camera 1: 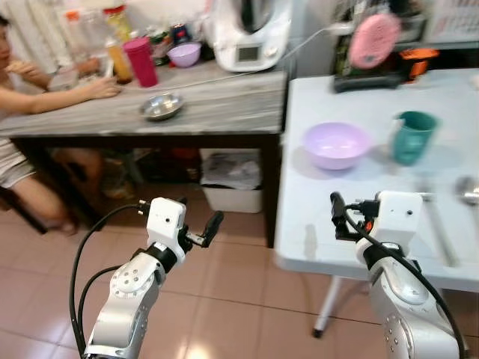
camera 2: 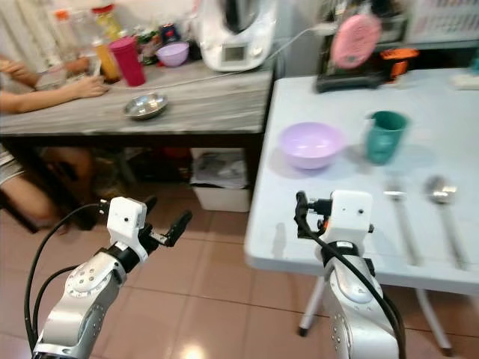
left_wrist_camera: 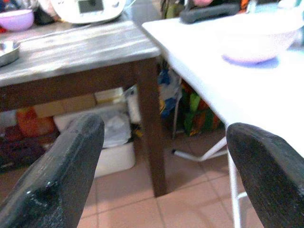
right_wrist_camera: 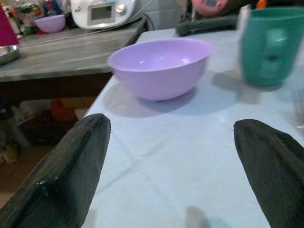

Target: Setting the table

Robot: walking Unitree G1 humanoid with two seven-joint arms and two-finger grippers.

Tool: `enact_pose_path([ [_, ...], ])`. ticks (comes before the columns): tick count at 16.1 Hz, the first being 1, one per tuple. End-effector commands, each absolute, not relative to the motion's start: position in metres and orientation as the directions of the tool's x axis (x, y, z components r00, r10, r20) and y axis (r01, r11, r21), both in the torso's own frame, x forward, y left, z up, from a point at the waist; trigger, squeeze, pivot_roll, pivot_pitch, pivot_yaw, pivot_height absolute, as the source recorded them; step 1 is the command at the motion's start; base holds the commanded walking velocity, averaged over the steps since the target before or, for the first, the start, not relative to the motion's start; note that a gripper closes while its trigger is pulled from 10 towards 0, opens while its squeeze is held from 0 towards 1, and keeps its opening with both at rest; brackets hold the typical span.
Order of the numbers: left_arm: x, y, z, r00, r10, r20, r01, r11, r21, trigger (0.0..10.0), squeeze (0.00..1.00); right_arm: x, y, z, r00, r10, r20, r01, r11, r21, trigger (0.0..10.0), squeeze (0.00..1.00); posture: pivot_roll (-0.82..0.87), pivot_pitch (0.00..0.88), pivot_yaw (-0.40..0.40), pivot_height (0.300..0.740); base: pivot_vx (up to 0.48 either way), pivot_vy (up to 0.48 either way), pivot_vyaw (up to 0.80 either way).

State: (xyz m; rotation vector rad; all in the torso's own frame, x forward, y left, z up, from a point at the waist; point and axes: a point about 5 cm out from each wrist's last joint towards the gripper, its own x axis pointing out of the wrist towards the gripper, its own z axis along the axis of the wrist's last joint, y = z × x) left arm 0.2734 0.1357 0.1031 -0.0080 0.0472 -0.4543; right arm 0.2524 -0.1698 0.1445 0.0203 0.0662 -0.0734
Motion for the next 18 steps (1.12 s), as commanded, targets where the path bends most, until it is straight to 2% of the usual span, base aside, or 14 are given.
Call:
enact_pose_path([
  [1,0.273,0.145,0.104,0.908,-0.417,-0.054,0.417,0.909,-0.002,10.0,0.0,0.253,-0.161,0.148,0.997,-0.05,-0.051,0.052,0.998,0.037,10.0,0.0,-0.26,0.017,0.13,0.74,0.0,-0.33,0.0],
  [8,0.272,0.145,0.102,0.904,-0.422,-0.061,0.423,0.906,-0.002,10.0,0.0,0.251,-0.161,0.147,0.997,-0.058,-0.057,0.06,0.998,0.037,10.0,0.0,-0.26,0.023,0.133,0.74,0.0,-0.333,0.0],
  [12,0.27,0.143,0.101,0.894,-0.445,-0.062,0.443,0.896,-0.038,10.0,0.0,0.251,-0.161,0.146,0.996,-0.059,-0.063,0.062,0.997,0.037,10.0,0.0,-0.26,0.026,0.133,0.74,0.0,0.0,0.0],
  [16,0.257,0.135,0.101,0.803,-0.593,-0.063,0.59,0.805,-0.063,10.0,0.0,0.25,-0.162,0.144,0.995,-0.065,-0.075,0.068,0.997,0.038,10.0,0.0,-0.26,0.031,0.132,0.74,0.0,0.0,0.0],
  [18,0.256,0.135,0.101,0.793,-0.606,-0.067,0.604,0.796,-0.045,10.0,0.0,0.251,-0.162,0.143,0.995,-0.068,-0.076,0.071,0.997,0.038,10.0,0.0,-0.26,0.032,0.133,0.74,0.0,0.0,0.0],
])
